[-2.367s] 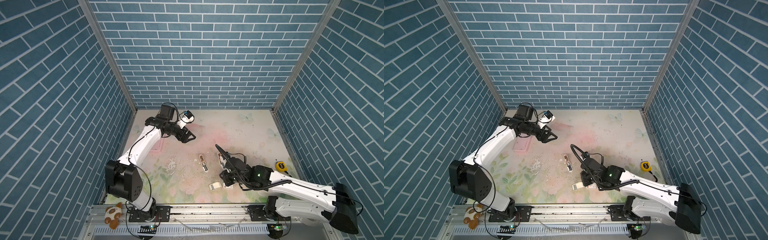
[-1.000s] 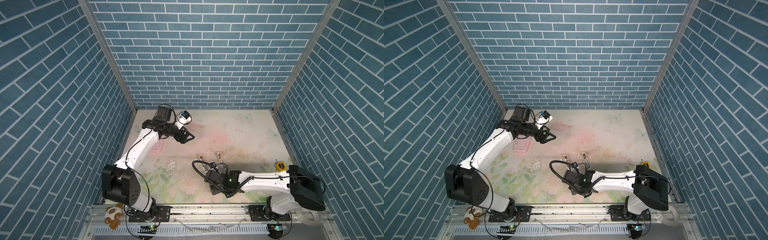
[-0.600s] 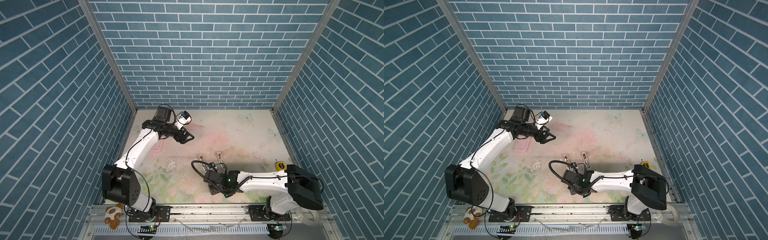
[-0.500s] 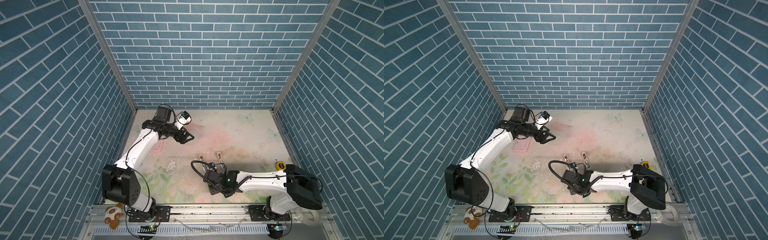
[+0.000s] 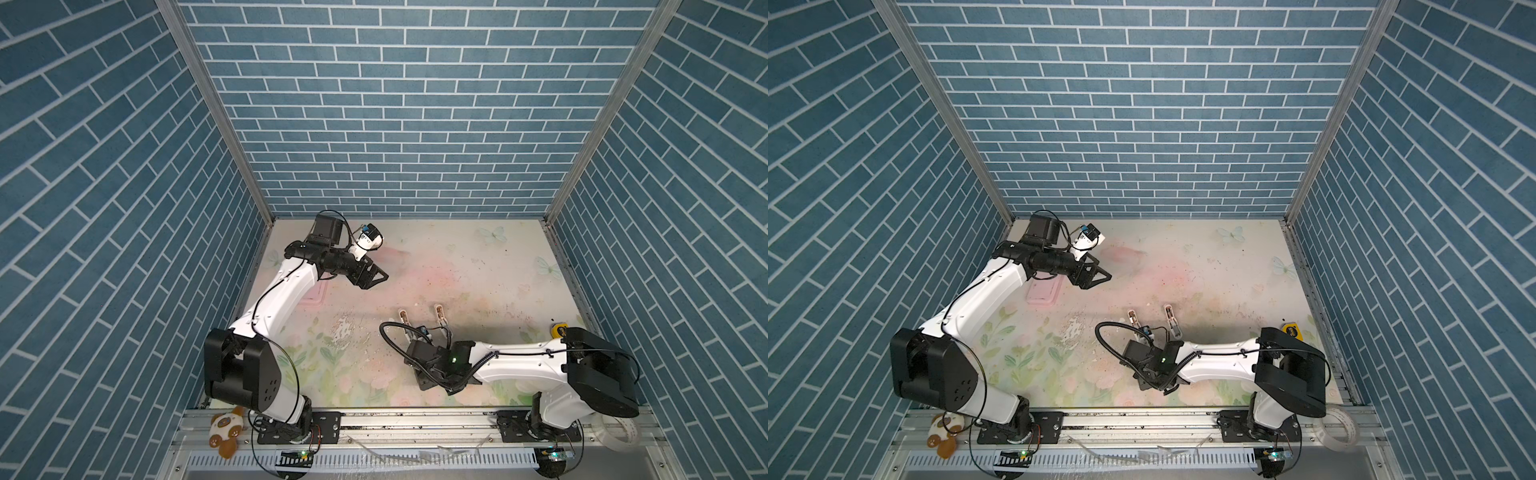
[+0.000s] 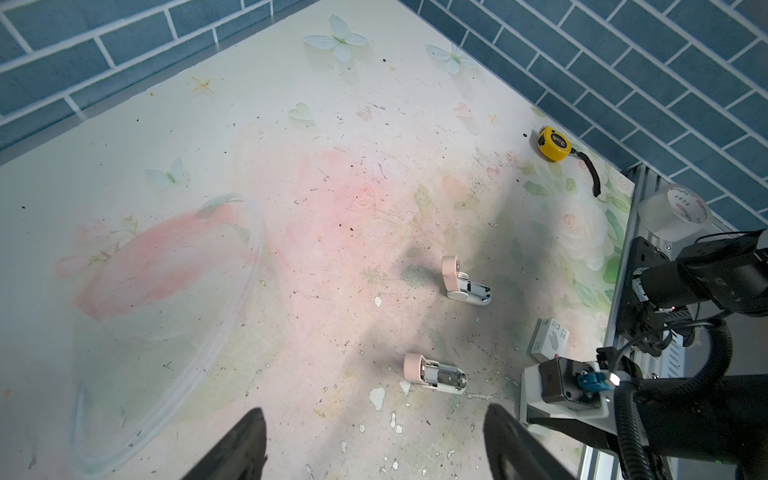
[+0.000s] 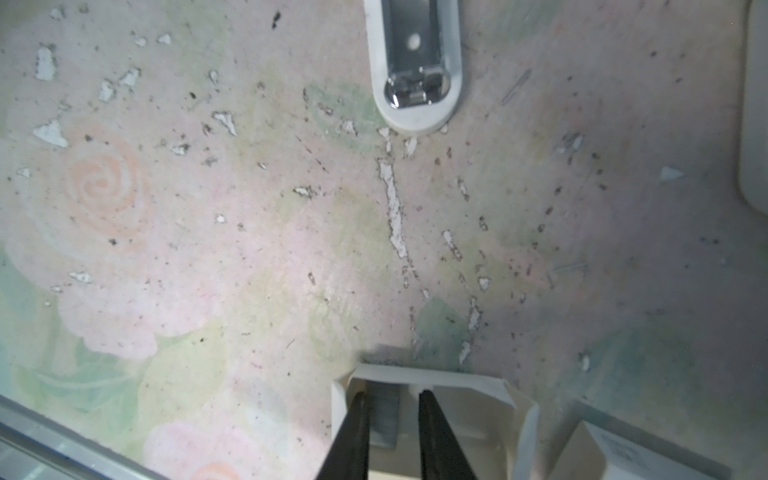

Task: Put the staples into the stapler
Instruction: 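Lower the open right gripper into the white staple box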

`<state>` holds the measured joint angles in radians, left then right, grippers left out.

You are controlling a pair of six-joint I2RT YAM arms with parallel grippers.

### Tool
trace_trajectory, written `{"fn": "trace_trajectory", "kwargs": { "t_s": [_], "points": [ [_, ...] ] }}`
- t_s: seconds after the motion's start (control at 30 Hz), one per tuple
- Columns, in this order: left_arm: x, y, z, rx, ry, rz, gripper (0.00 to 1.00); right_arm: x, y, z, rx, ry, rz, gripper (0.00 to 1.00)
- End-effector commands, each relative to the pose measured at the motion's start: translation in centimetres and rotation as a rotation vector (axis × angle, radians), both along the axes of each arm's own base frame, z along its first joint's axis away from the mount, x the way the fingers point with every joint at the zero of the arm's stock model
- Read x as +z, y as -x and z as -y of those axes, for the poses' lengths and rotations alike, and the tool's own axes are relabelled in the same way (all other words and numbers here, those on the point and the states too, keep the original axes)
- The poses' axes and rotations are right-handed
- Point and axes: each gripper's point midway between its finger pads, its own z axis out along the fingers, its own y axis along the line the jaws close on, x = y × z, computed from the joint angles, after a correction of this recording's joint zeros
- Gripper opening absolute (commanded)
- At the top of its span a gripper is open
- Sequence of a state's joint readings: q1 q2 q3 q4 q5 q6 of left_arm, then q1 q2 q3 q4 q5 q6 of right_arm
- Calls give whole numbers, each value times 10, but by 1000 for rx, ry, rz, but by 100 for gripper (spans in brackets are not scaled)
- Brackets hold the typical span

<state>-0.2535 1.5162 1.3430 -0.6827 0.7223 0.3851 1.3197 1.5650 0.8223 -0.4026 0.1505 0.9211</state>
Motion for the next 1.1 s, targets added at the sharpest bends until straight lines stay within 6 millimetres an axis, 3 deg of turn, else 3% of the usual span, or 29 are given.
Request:
{"fn": "trace_trajectory", "kwargs": {
  "t_s": [0.0, 1.07],
  "points": [
    [3, 4, -2, -5, 2, 15, 83, 1, 1, -7, -39, -16, -16, 24],
    [3, 5, -3, 0, 3, 16, 83, -8, 1, -1, -32, 103, 18, 22]
  ]
}}
